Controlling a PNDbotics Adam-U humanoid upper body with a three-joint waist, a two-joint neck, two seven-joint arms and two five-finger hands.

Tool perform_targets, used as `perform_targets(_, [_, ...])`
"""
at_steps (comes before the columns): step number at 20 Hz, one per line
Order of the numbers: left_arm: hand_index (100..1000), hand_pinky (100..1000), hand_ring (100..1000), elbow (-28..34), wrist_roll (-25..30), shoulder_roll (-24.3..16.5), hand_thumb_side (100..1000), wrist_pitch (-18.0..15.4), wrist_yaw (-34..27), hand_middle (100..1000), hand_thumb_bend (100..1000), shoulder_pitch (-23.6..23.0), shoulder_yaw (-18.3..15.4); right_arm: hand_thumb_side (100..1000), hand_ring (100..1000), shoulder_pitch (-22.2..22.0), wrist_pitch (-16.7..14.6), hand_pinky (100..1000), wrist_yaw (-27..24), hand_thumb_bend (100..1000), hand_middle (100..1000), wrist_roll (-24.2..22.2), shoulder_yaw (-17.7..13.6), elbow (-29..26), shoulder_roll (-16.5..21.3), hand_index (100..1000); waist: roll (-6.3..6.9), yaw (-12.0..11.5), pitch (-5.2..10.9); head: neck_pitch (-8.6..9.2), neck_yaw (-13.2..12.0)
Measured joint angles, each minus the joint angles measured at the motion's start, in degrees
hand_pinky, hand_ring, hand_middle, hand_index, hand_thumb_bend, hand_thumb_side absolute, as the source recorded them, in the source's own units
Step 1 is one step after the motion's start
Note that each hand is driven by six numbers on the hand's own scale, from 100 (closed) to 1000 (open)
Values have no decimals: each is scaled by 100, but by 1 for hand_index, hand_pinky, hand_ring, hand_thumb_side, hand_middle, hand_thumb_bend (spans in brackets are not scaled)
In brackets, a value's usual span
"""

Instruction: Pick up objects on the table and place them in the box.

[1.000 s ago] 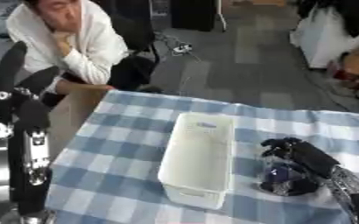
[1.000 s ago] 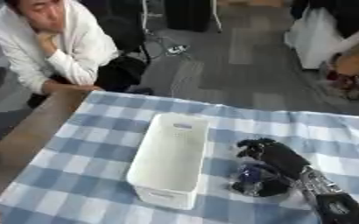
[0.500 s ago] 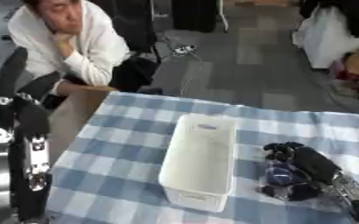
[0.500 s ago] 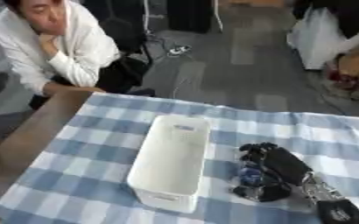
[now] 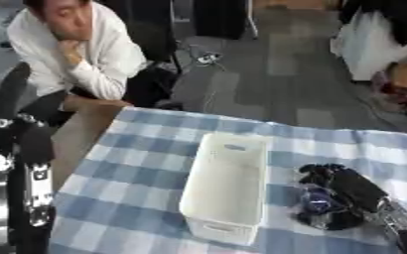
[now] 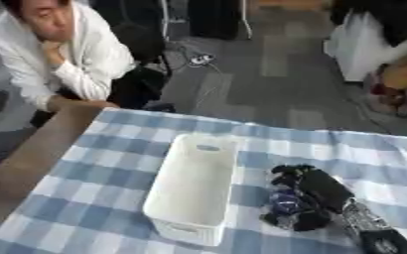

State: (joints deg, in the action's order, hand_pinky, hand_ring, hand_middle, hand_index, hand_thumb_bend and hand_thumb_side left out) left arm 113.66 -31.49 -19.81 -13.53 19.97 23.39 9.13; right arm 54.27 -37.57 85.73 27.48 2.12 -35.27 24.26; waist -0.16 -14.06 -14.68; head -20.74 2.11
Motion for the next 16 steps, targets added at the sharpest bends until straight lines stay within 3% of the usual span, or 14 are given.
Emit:
perform_targets(8, [994, 870, 770, 0, 0, 2, 882, 0, 0, 989, 100, 48, 0, 957, 502, 2, -12, 441, -63, 502, 622, 12, -26, 1, -2, 620, -3, -17, -8, 94, 1])
perform_targets(16, [994, 871, 770, 0, -1, 2, 881, -1, 0, 989, 100, 51, 0, 923, 462, 2, -50, 404, -83, 469, 559, 54, -29, 1, -5, 557, -4, -17, -21, 98, 1])
